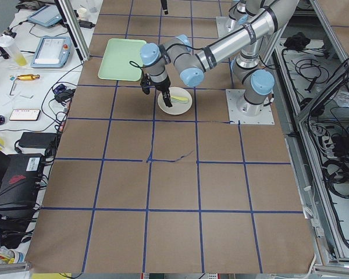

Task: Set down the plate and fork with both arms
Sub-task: 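Move the left gripper down to the white plate's rim and grasp it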

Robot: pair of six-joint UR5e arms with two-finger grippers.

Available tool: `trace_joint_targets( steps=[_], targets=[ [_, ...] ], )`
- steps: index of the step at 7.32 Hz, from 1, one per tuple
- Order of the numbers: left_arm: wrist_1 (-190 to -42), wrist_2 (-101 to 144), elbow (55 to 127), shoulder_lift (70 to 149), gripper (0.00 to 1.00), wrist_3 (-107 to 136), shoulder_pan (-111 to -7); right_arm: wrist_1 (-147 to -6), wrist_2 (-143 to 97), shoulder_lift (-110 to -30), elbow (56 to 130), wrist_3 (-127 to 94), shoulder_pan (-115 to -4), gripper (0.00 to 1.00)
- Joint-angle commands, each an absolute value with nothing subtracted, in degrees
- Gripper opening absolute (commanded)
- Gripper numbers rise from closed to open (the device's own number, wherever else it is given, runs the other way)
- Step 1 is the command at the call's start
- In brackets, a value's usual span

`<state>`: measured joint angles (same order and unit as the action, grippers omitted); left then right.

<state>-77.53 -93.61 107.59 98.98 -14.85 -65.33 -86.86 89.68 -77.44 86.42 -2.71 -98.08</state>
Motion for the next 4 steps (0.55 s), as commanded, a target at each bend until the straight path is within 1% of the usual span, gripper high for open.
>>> trace_joint_targets(
  steps=[1, 4],
  targets=[
    [-71.1, -93.5, 116.1, 100.0, 0.99, -17.0, -64.5, -87.4, 89.8, -77.4, 87.5, -2.8, -98.1, 1.0],
    [-70.8, -94.0, 116.7, 103.2, 0.98, -21.3, -62.9, -89.6, 90.2, -77.5, 88.5, -3.0, -98.1, 1.0]
  ],
)
